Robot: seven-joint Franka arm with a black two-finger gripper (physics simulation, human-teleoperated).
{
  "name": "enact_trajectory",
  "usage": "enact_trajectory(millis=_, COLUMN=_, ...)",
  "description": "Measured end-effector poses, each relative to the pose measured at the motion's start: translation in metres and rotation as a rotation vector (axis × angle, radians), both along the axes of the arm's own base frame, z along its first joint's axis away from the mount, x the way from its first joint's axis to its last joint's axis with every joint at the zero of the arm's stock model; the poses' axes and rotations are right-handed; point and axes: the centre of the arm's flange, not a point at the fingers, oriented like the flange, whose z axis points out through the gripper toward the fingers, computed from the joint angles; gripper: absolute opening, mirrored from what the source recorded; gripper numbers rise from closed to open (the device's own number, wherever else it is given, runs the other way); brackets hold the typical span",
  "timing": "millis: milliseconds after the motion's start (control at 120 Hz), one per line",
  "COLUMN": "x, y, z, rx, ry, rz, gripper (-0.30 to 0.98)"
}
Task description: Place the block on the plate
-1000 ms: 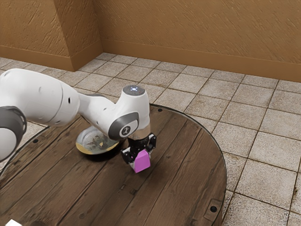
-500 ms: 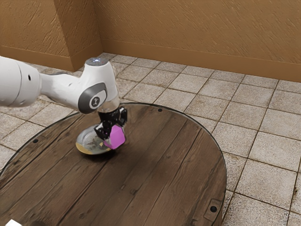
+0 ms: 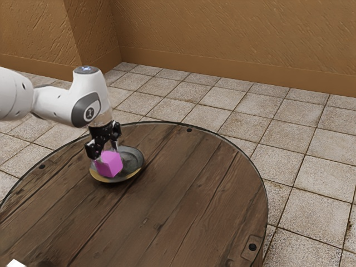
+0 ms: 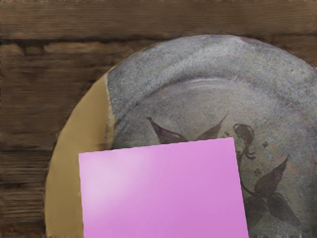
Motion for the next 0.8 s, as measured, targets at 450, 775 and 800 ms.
enact_trajectory(millis=450, x=-0.016, y=-0.013, z=0.158, rx=-0.041, ry=-0.053, rz=-0.336, gripper=0.67)
enact_trajectory(millis=775, x=-0.006, y=-0.058, z=0.263, rx=-0.012, ry=-0.047, rz=-0.986, gripper=0.68)
enact_trajectory(millis=800, x=-0.007, y=-0.057, z=0.264, rx=-0.012, ry=-0.038, rz=-1.017, gripper=0.68)
